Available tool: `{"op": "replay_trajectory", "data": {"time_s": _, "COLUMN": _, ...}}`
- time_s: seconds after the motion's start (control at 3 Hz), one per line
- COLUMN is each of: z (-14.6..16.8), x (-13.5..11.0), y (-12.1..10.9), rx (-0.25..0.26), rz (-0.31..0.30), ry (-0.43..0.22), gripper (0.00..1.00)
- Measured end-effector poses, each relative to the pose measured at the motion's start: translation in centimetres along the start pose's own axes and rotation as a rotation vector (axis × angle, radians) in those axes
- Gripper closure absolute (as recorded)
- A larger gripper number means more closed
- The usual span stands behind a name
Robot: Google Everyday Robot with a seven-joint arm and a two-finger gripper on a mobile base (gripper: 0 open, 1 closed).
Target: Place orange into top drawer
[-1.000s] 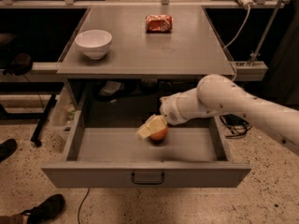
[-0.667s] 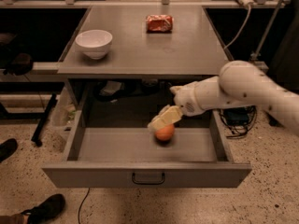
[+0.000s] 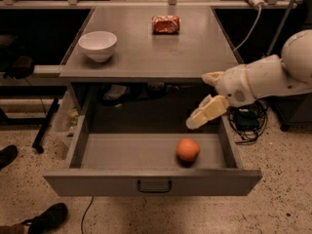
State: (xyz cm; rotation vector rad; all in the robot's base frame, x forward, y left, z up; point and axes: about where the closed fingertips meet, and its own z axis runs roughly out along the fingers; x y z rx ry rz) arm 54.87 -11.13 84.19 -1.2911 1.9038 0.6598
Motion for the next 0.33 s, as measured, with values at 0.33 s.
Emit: {"op": "replay_trajectory", "data": {"time_s": 0.33, "z": -0.12, "x": 0.26, "y": 0.97, "rx": -0.039, "rz": -0.003, "ry": 0.017, "gripper": 0.00}}
